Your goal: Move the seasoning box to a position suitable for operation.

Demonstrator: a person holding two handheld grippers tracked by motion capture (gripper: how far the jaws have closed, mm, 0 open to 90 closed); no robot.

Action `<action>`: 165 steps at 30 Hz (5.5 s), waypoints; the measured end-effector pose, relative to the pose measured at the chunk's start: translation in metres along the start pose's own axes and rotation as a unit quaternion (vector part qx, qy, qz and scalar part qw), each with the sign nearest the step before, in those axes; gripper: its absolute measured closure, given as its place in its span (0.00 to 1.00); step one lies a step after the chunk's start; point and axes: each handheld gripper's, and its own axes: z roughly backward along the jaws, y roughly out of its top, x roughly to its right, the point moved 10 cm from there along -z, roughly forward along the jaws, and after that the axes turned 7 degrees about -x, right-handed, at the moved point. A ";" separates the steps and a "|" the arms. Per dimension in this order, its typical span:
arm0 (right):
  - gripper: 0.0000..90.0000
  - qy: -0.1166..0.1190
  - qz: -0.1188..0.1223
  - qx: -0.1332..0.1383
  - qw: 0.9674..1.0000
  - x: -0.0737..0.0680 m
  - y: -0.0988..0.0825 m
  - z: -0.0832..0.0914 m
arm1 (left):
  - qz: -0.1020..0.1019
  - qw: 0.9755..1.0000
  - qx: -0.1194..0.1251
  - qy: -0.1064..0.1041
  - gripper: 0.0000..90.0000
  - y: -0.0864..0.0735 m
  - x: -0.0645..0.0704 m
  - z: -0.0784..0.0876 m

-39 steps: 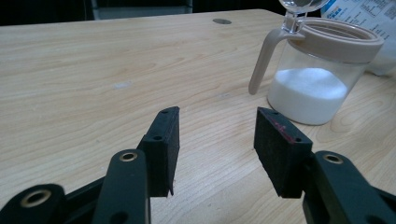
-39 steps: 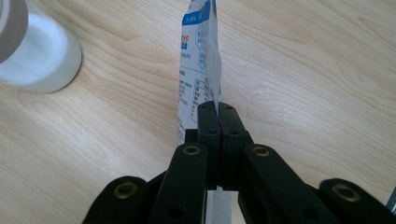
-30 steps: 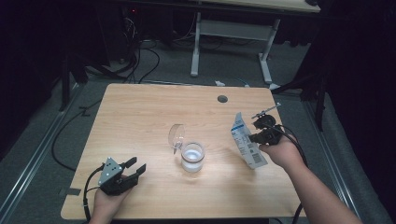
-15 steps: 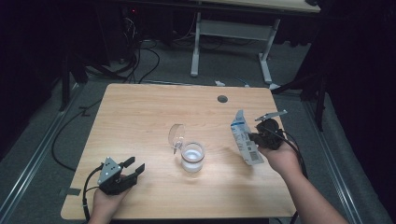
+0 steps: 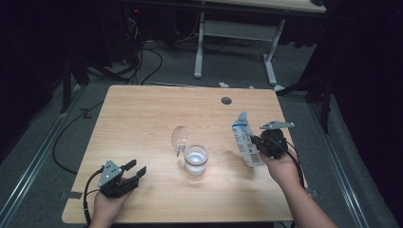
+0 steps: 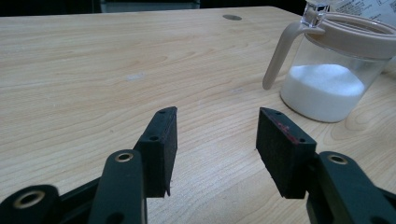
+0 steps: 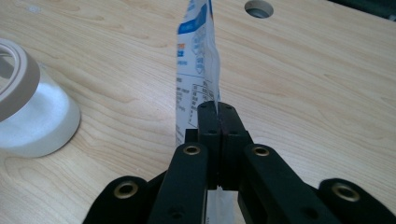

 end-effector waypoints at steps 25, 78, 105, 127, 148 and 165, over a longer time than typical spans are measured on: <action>1.00 0.010 -0.043 0.197 0.979 -0.008 -0.021 0.020 | -0.011 1.000 -0.014 0.009 0.53 -0.006 0.004 -0.003; 1.00 -0.021 -0.073 0.284 0.956 0.026 -0.050 -0.008 | 0.013 1.000 0.004 0.023 0.54 -0.014 -0.009 0.018; 0.90 -0.019 -0.072 0.263 0.962 0.018 -0.069 -0.007 | -0.001 1.000 -0.003 0.007 0.52 -0.013 -0.006 0.014; 0.70 -0.031 -0.077 0.235 0.969 0.015 -0.085 -0.001 | -0.013 1.000 -0.008 0.014 0.54 -0.008 -0.001 0.003; 0.70 -0.028 -0.060 0.201 0.977 -0.013 -0.114 -0.002 | -0.007 1.000 -0.009 0.021 0.61 0.001 -0.001 -0.012; 0.68 0.006 -0.014 0.190 0.982 -0.053 -0.090 -0.018 | 0.011 0.999 -0.017 0.027 0.60 -0.001 -0.001 -0.002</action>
